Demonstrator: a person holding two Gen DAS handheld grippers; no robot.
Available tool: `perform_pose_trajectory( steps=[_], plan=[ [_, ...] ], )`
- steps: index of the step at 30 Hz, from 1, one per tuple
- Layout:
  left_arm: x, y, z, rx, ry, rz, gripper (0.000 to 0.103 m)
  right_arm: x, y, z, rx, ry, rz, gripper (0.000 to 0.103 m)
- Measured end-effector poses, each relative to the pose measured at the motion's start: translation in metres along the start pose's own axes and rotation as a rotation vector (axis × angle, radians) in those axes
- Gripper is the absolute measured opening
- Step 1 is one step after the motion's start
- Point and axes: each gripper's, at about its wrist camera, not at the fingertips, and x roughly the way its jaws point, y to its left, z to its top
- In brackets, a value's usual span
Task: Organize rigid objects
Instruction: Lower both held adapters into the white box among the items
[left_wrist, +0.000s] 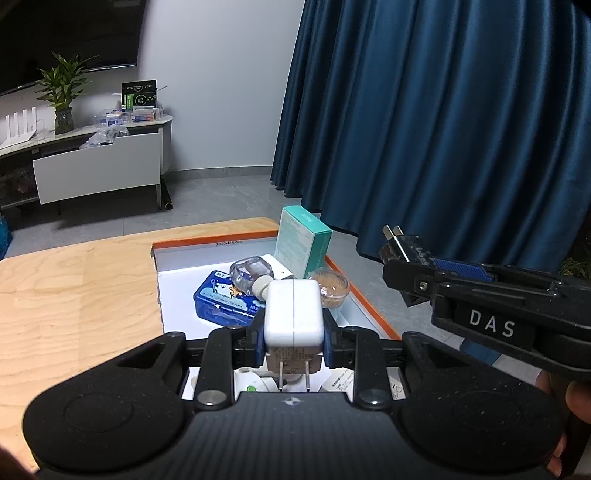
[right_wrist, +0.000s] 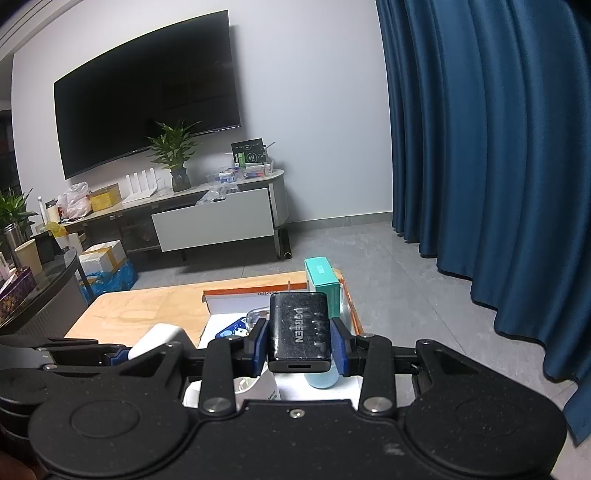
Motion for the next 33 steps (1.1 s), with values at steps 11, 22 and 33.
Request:
perform_pose_trajectory(
  steps=[11,22,33],
  plan=[
    [0.005,0.003,0.005,-0.011,0.001,0.003,0.029,0.008,-0.004,0.011,0.009,0.008,-0.002,0.043],
    [0.013,0.004,0.009,-0.017,0.013,0.003,0.029,0.017,-0.004,0.009,0.022,0.028,-0.003,0.043],
    [0.025,0.012,0.017,-0.033,0.03,0.01,0.029,0.031,-0.008,0.012,0.021,0.044,0.01,0.043]
  ],
)
